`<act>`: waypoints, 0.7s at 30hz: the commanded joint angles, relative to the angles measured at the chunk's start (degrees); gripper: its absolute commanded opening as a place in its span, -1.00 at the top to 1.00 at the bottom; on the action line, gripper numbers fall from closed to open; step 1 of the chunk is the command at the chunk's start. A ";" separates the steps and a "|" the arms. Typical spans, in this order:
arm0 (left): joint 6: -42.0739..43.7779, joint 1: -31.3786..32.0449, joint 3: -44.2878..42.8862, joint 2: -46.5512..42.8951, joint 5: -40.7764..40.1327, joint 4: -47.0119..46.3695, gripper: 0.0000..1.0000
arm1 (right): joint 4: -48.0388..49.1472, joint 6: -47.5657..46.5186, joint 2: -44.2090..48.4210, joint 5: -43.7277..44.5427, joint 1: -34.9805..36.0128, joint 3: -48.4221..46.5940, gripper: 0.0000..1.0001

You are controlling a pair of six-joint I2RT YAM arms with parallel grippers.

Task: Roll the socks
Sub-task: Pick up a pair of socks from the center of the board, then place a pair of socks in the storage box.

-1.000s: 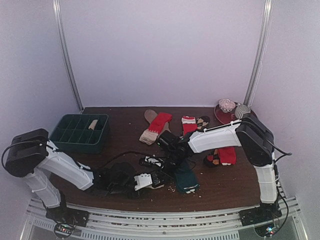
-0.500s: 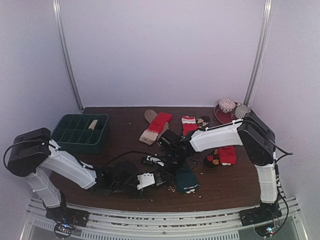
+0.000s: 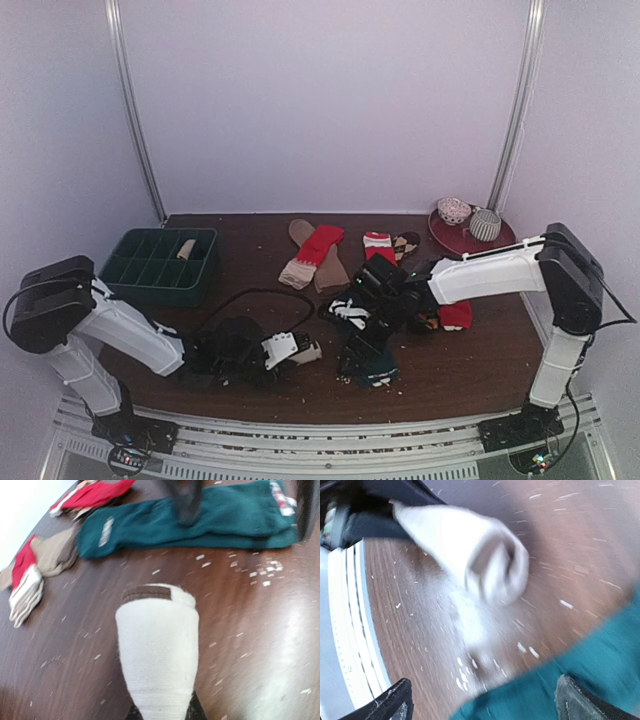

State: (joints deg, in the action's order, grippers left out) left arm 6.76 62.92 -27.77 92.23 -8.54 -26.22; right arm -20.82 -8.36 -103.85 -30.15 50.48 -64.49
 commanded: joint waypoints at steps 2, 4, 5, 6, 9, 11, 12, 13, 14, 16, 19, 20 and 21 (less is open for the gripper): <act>-7.04 -4.57 0.27 -8.30 -6.47 3.62 1.00 | 4.12 5.96 14.32 5.64 -2.28 3.85 -1.00; -8.71 -6.23 -2.15 -11.33 -9.25 7.68 1.00 | 6.33 7.10 17.90 6.22 -2.29 4.42 -1.00; -9.50 -7.38 -3.74 -12.70 -10.64 9.93 1.00 | 7.18 7.52 19.40 6.34 -2.36 4.50 -1.00; -9.91 -8.12 -5.55 -13.87 -11.91 12.81 1.00 | 8.16 8.06 20.83 6.41 -2.59 4.62 -1.00; -10.66 -11.16 -10.27 -16.85 -14.66 18.02 1.00 | 13.71 10.30 24.31 2.59 -4.55 6.73 -1.00; -10.87 -15.03 -13.16 -17.88 -15.74 20.95 1.00 | 16.90 11.86 25.35 -1.04 -6.97 7.91 -1.00; -10.83 -16.86 -14.22 -18.39 -17.08 21.83 1.00 | 18.05 12.58 25.53 -2.56 -8.93 8.34 -1.00; -10.78 -19.31 -15.15 -18.77 -17.69 22.66 1.00 | 19.08 13.35 25.77 -3.71 -10.33 8.82 -1.00; -10.98 -21.98 -16.15 -19.05 -17.94 23.49 1.00 | 20.38 13.97 25.92 -4.46 -11.60 9.43 -1.00; -12.01 -27.91 -17.37 -19.78 -16.48 23.87 1.00 | 22.98 14.41 26.34 -6.04 -13.46 11.05 -1.00; -14.62 -36.88 -18.20 -19.68 -12.60 24.37 1.00 | 25.14 14.06 26.32 -7.72 -14.49 12.73 -1.00; -15.54 -39.17 -18.68 -18.91 -11.99 25.46 1.00 | 25.02 13.99 25.99 -8.19 -14.60 12.84 -1.00; -15.68 -40.86 -19.10 -18.00 -11.84 26.42 1.00 | 24.82 13.94 25.78 -8.51 -14.69 12.97 -1.00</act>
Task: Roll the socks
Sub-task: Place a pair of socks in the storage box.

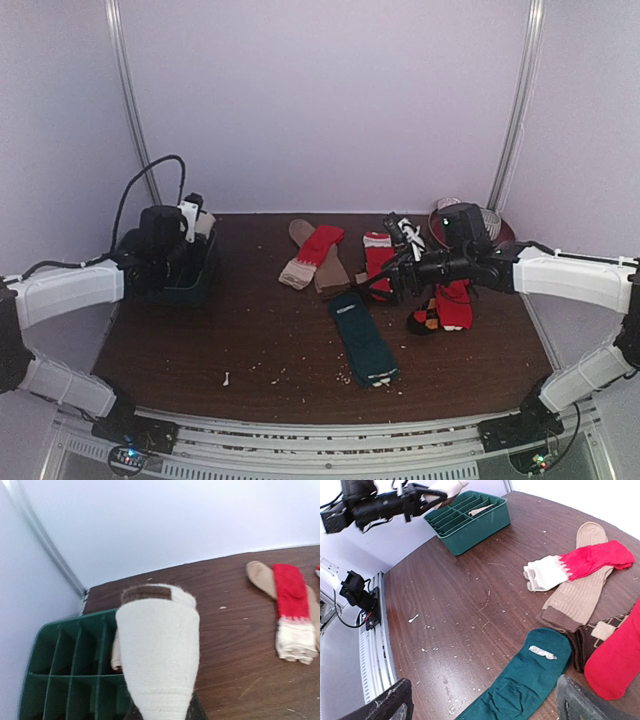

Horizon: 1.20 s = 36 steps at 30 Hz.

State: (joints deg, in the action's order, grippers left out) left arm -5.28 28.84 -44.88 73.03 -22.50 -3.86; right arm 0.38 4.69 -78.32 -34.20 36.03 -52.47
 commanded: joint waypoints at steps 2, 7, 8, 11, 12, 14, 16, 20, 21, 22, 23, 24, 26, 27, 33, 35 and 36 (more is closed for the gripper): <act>-3.38 -8.71 -3.31 3.69 0.44 6.98 1.00 | 4.02 0.97 0.21 -5.57 -0.39 1.48 -1.00; -5.65 -10.59 -6.64 9.64 -0.90 11.07 1.00 | 6.79 1.76 1.46 -6.13 -0.52 3.97 -1.00; -5.94 -10.72 -7.33 10.60 -0.74 11.07 1.00 | 6.92 1.73 1.69 -6.18 -0.57 4.17 -1.00; -7.73 -11.08 -10.57 15.07 -1.42 13.98 1.00 | 6.81 1.64 2.03 -6.21 -0.61 4.43 -1.00; -8.59 -11.09 -11.54 16.15 -1.84 15.04 1.00 | 6.75 1.52 2.11 -6.37 -0.66 4.48 -1.00; -9.55 -11.17 -11.93 17.14 -1.71 15.62 1.00 | 6.49 1.32 2.25 -6.65 -0.70 4.58 -1.00; -9.60 -11.51 -11.70 17.80 -0.56 15.57 1.00 | 6.45 1.20 2.25 -6.61 -0.68 4.73 -1.00; -9.00 -12.36 -12.82 19.19 1.22 18.35 1.00 | 6.39 1.13 1.89 -7.00 -0.70 4.65 -1.00; -8.90 -12.56 -13.01 19.39 1.45 19.35 1.00 | 6.26 1.05 1.80 -7.02 -0.70 4.62 -1.00; -8.92 -12.82 -13.18 19.50 2.18 20.03 1.00 | 6.19 1.03 1.77 -7.05 -0.72 4.60 -1.00; -8.84 -13.06 -13.11 19.63 3.23 20.52 1.00 | 6.21 1.02 1.77 -7.15 -0.76 4.63 -1.00; -8.72 -13.10 -12.88 19.73 4.00 20.59 1.00 | 6.19 0.97 1.77 -7.18 -0.70 4.62 -1.00; -8.78 -13.13 -12.57 20.25 4.80 20.72 1.00 | 6.25 0.92 1.77 -7.36 -0.76 4.62 -1.00; -8.90 -13.24 -12.68 20.72 4.83 21.13 1.00 | 6.25 0.93 1.77 -7.32 -0.76 4.66 -1.00; -9.43 -14.26 -13.47 23.04 8.09 23.23 1.00 | 6.12 1.02 1.39 -7.80 -0.79 4.50 -1.00; -9.36 -14.33 -13.10 22.89 8.23 24.42 1.00 | 6.00 0.96 1.42 -7.91 -0.78 4.57 -1.00; -9.47 -14.38 -12.95 22.73 8.19 25.06 1.00 | 6.10 0.95 1.51 -8.01 -0.79 4.57 -1.00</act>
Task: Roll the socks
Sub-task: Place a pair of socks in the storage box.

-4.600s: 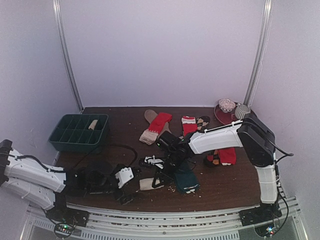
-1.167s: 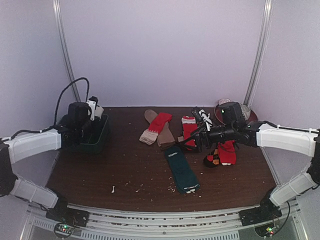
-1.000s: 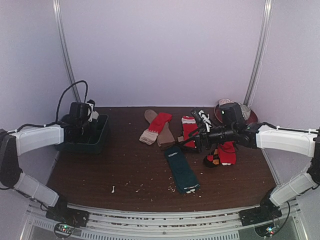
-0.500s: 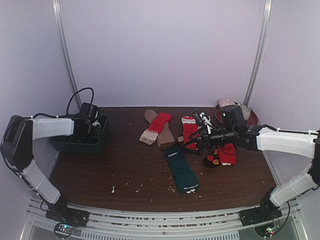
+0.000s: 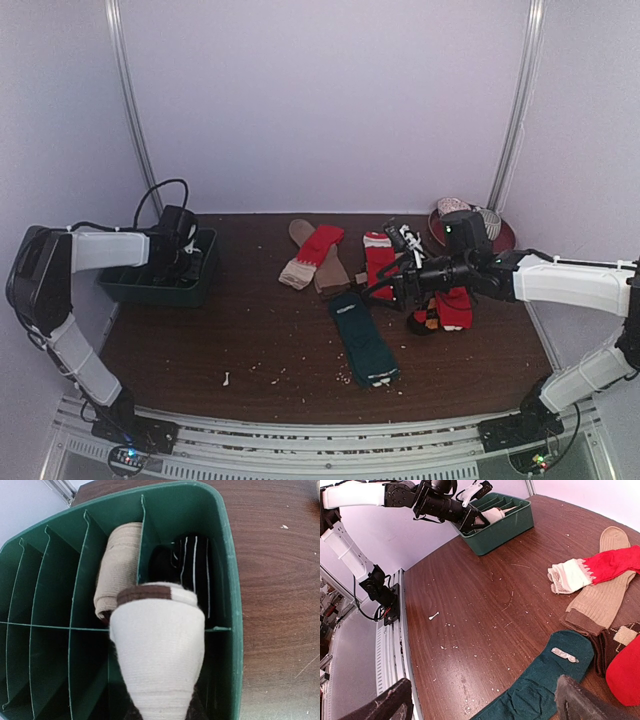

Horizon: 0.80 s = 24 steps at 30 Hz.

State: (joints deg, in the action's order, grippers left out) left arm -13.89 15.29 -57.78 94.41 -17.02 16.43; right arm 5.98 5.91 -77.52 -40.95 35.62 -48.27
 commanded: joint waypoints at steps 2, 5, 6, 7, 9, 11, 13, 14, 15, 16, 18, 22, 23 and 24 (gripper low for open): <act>-1.15 -0.88 0.11 0.76 3.07 5.88 1.00 | 0.61 -0.29 0.63 -1.19 -0.37 0.50 -1.00; -1.35 -0.87 0.34 -0.07 3.31 8.46 1.00 | 0.69 -0.13 0.37 -1.68 -0.35 0.39 -1.00; -1.46 -0.87 0.50 -0.52 3.25 9.11 1.00 | 0.76 -0.11 0.32 -1.76 -0.36 0.40 -1.00; -1.68 -0.87 0.87 -1.20 3.16 9.51 1.00 | 0.79 -0.02 0.20 -1.83 -0.37 0.44 -1.00; -2.07 -0.87 1.87 -3.01 3.10 9.68 1.00 | 0.83 0.06 0.02 -2.14 -0.37 0.40 -1.00; -2.43 -0.92 2.90 -5.09 3.41 9.68 1.00 | 0.95 0.19 -0.13 -2.32 -0.38 0.38 -1.00; -2.54 -0.88 3.68 -7.39 3.90 9.60 1.00 | 1.04 0.26 -0.26 -2.40 -0.37 0.38 -1.00; -2.42 -0.89 3.80 -8.35 3.99 9.57 1.00 | 1.01 0.32 -0.31 -2.38 -0.37 0.37 -1.00; -2.31 -0.88 3.67 -8.78 3.79 10.03 1.00 | 1.05 0.37 -0.35 -2.38 -0.37 0.37 -1.00; -2.13 -0.88 3.47 -8.77 3.73 10.60 1.00 | 1.13 0.43 -0.42 -2.38 -0.37 0.37 -1.00; -1.53 -0.87 3.17 -7.75 4.80 11.34 1.00 | 1.12 0.42 -0.51 -2.46 -0.38 0.38 -1.00; -1.32 -0.87 3.08 -5.24 6.28 11.25 1.00 | 1.03 0.31 -0.44 -2.47 -0.34 0.41 -1.00; -1.28 -0.87 2.91 -4.64 6.16 10.95 1.00 | 1.04 0.37 -0.49 -2.51 -0.37 0.50 -1.00; -1.23 -0.92 2.60 -4.02 5.98 10.76 1.00 | 1.05 0.42 -0.51 -2.52 -0.37 0.47 -1.00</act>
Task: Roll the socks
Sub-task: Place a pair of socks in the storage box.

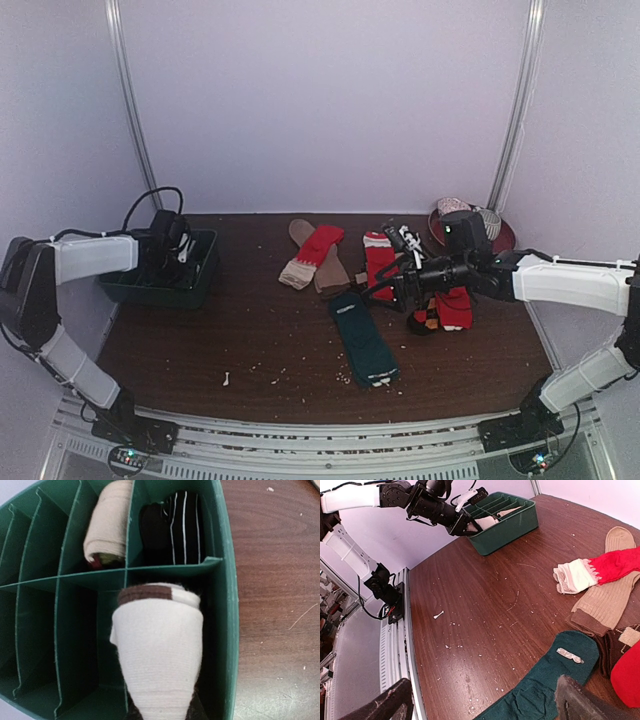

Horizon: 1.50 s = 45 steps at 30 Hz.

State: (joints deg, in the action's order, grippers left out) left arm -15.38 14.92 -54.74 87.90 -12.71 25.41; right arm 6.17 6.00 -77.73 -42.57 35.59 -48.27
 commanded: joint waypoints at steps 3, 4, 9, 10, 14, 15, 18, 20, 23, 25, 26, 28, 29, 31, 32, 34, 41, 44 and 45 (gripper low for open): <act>0.42 -0.50 -1.60 4.64 1.79 1.40 1.00 | 0.81 0.35 -0.48 -1.00 -0.35 0.39 -1.00; 0.43 -0.50 -2.04 5.31 1.95 1.35 1.00 | 0.82 0.33 -0.48 -1.13 -0.35 0.37 -1.00; 0.26 -0.50 -2.97 8.81 3.56 -1.44 1.00 | 0.94 0.41 -0.29 -1.48 -0.35 0.61 -1.00; 0.26 -0.55 -3.12 9.62 4.27 -1.91 1.00 | 0.90 0.42 -0.31 -1.51 -0.34 0.60 -1.00; 0.56 -0.50 -4.13 13.18 4.60 -1.92 1.00 | 1.03 0.43 -0.61 -1.69 -0.35 0.55 -1.00; 0.60 -0.55 -4.26 13.80 4.41 -1.55 1.00 | 1.03 0.38 -0.70 -1.71 -0.35 0.48 -1.00; 0.75 -0.50 -4.65 15.72 4.88 -1.05 1.00 | 1.03 0.36 -0.84 -1.73 -0.35 0.47 -1.00; 0.87 -0.51 -5.48 17.24 5.24 -0.26 1.00 | 1.03 0.40 -0.91 -1.73 -0.35 0.54 -1.00; 1.13 -0.51 -6.20 19.05 5.42 0.26 0.89 | 1.18 0.49 -1.00 -1.81 -0.32 0.58 -1.00; 1.22 -0.50 -5.96 19.40 5.04 0.14 0.73 | 1.21 0.55 -1.07 -1.90 -0.35 0.64 -1.00; 1.42 -0.56 -5.77 19.41 4.99 -0.03 0.63 | 1.21 0.51 -1.10 -1.91 -0.35 0.63 -1.00; 1.41 -0.55 -5.56 19.30 4.91 -0.24 0.52 | 1.17 0.49 -1.10 -1.82 -0.31 0.55 -1.00; 1.44 -0.51 -5.60 19.13 4.96 -0.33 0.46 | 1.20 0.50 -1.04 -1.82 -0.33 0.65 -1.00; 1.59 -0.51 -5.90 18.42 5.37 -0.32 0.31 | 1.08 0.43 -1.02 -1.59 -0.33 0.66 -1.00; 1.72 -0.50 -6.02 17.93 5.63 -0.36 0.25 | 1.04 0.46 -0.99 -1.49 -0.35 0.70 -1.00; 1.90 -0.50 -6.63 17.15 5.63 0.04 0.17 | 0.85 0.33 -1.00 -1.38 -0.35 0.57 -1.00; 2.58 -0.50 -9.43 15.80 3.78 1.66 -0.08 | 0.61 0.02 -1.19 -1.09 -0.31 0.49 -1.00; 3.02 -0.50 -10.63 16.22 3.37 2.54 -0.16 | 0.50 -0.02 -1.30 -1.12 -0.35 0.38 -1.00; 3.11 -0.50 -10.91 16.31 2.98 2.88 -0.23 | 0.50 -0.07 -1.36 -1.12 -0.35 0.44 -1.00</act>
State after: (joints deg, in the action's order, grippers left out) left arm -13.82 13.61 -65.43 101.34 -9.28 23.38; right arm 6.17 6.00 -78.46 -43.18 35.59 -48.25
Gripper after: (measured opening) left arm 0.546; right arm 1.000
